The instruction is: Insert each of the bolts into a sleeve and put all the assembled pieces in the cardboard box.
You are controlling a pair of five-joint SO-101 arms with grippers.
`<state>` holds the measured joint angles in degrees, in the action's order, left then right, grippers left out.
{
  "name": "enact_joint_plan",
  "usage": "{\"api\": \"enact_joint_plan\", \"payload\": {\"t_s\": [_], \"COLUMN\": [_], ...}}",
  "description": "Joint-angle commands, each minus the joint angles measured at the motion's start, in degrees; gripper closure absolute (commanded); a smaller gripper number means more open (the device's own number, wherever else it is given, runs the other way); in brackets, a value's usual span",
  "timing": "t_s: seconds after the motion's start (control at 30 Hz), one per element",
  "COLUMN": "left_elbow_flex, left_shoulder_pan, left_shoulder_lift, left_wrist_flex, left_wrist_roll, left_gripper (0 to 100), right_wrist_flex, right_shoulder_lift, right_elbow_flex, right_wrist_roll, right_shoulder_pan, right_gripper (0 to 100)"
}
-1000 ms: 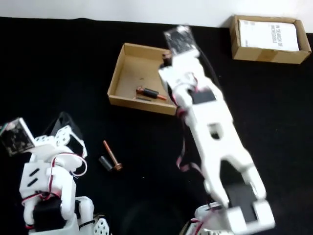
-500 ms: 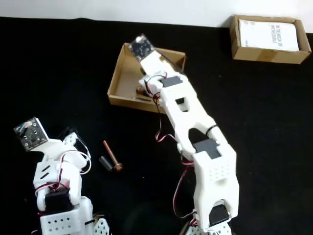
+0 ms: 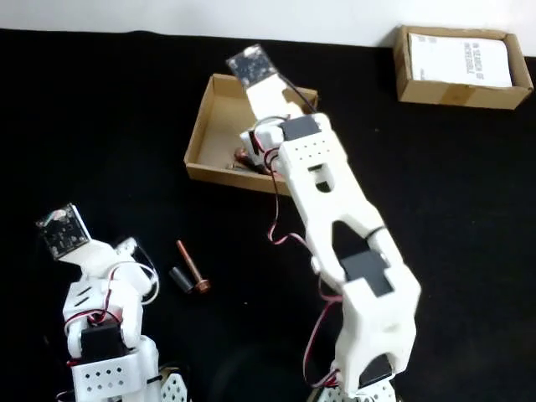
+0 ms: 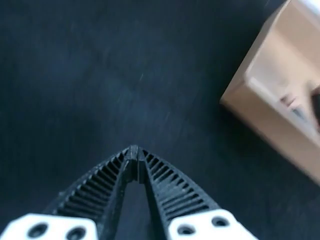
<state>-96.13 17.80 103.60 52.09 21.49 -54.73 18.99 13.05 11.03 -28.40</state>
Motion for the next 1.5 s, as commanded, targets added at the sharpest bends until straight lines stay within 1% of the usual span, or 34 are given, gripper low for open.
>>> {"api": "enact_joint_plan", "payload": {"t_s": [0.0, 0.1, 0.23, 0.3, 0.4, 0.47, 0.6, 0.67, 0.77, 0.87, 0.97, 1.07, 1.2, 1.47], "left_elbow_flex": [-1.0, -1.0, -1.0, -1.0, -1.0, -1.0, -1.0, -1.0, -1.0, -1.0, -1.0, -1.0, -1.0, -1.0], "left_shoulder_pan": [0.3, 1.7, 7.9, 10.9, 17.3, 22.0, 31.9, 36.2, 40.9, 42.7, 42.8, 42.8, 42.8, 42.8], "left_shoulder_lift": [0.5, 0.5, 0.4, 0.2, 0.2, 0.2, 0.2, 0.2, 0.1, 0.1, 0.2, 0.2, 0.2, 0.2], "left_wrist_flex": [1.7, 1.8, 1.5, 1.5, 1.6, 1.7, 1.7, 1.8, 2.1, 5.5, 9.4, 9.6, 9.6, 9.6], "left_wrist_roll": [0.1, 0.0, -0.3, -4.0, -10.7, -12.7, -12.9, -12.9, -12.9, -12.9, -13.0, -13.0, -13.0, -13.0], "left_gripper": [97, 97, 97, 97, 97, 97, 97, 97, 97, 97, 97, 97, 97, 97], "right_wrist_flex": [-11.5, -21.4, -29.8, -31.3, -30.3, -27.7, -20.4, -17.3, -13.7, -10.3, -6.4, -2.7, -0.5, 0.9], "right_shoulder_lift": [-10.4, -14.6, -16.5, -16.4, -16.3, -16.3, -16.5, -16.5, -16.5, -16.4, -16.4, -16.3, -16.0, -7.3], "right_elbow_flex": [2.1, 2.1, 2.1, 1.9, -0.3, -3.9, -13.3, -16.8, -20.3, -22.8, -25.5, -27.9, -29.8, -28.2], "right_wrist_roll": [-8.6, -16.4, -23.2, -25.1, -26.8, -26.7, -26.7, -26.7, -26.8, -26.8, -26.8, -26.8, -26.8, -26.8], "right_shoulder_pan": [-3.6, -8.0, -15.5, -18.4, -21.3, -22.9, -26.7, -29.7, -34.2, -37.1, -38.0, -38.0, -38.0, -37.9], "right_gripper": [87.5, 87.5, 87.5, 87.5, 87.5, 87.5, 87.5, 87.5, 87.5, 87.5, 87.5, 87.5, 87.5, 87.5]}}
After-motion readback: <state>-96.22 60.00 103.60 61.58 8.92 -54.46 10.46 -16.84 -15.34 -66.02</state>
